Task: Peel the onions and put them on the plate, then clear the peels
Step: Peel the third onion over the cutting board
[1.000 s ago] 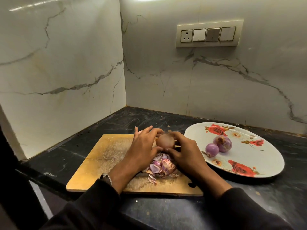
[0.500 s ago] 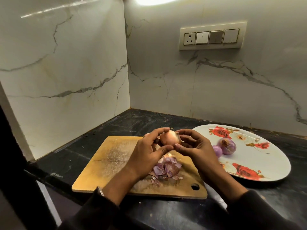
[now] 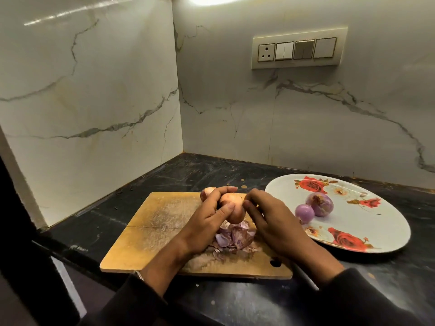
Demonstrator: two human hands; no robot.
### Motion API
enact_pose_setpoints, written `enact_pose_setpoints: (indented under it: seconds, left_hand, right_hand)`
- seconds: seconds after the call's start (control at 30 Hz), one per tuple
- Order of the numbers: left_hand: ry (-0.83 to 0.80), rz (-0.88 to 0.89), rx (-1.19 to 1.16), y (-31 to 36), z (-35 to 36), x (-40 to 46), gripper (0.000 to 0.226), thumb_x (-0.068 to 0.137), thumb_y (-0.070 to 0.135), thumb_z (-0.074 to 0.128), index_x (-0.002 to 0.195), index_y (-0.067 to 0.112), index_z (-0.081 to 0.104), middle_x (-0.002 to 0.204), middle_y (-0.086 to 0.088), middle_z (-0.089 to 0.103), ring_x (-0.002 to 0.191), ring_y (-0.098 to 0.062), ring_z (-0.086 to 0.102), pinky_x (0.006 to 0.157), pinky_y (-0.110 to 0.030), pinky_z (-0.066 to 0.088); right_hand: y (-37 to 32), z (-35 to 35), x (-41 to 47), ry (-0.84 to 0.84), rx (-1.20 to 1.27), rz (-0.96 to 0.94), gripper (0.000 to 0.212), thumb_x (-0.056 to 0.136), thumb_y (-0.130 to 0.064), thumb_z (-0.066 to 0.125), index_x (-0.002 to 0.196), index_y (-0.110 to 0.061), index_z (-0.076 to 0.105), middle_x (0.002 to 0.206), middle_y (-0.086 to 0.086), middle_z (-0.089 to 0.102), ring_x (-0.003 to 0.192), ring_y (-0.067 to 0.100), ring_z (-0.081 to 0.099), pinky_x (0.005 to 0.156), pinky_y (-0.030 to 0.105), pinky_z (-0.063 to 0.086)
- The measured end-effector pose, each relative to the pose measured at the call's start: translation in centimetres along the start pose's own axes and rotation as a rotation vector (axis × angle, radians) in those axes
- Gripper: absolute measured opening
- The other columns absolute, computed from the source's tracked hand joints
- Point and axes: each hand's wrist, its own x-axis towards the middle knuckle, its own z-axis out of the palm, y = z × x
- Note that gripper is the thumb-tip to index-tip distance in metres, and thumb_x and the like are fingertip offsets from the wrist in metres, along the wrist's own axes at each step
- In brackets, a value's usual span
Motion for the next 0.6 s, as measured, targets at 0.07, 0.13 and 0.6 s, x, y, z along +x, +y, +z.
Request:
enact_pose_setpoints:
  seconds: [0.07,0.13,0.6]
  left_hand:
    - [0.000,0.013,0.011,-0.1,0.1,-0.1,0.032,0.102,0.032,0.050,0.135,0.028,0.050,0.127,0.003,0.050,0.109,-0.002,0.060,0.089,-0.022,0.051]
    - [0.009,0.023,-0.004,0.0,0.2,-0.1,0.035,0.100,0.040,0.051,0.133,0.028,0.051,0.127,0.003,0.051,0.110,-0.005,0.061,0.088,-0.023,0.052]
    - [0.053,-0.005,-0.009,0.1,-0.5,0.3,0.056,0.088,0.008,0.069,0.141,0.020,0.056,0.138,0.007,0.059,0.124,-0.004,0.058,0.099,-0.029,0.054]
  right_hand:
    - [-0.3,0.1,-0.1,-0.004,0.079,0.005,0.026,0.106,-0.031,0.046,0.080,-0.032,0.048,0.074,-0.009,0.055,0.068,0.009,0.050,0.061,0.031,0.041]
    - [-0.6,0.3,-0.1,0.050,0.194,0.020,0.030,0.106,-0.027,0.048,0.077,-0.032,0.050,0.068,-0.009,0.054,0.064,0.009,0.048,0.057,0.027,0.037]
    - [-1.5,0.6,0.0,-0.011,0.618,0.274,0.043,0.083,-0.051,0.060,0.119,-0.028,0.056,0.121,0.001,0.061,0.107,0.021,0.068,0.081,0.039,0.063]
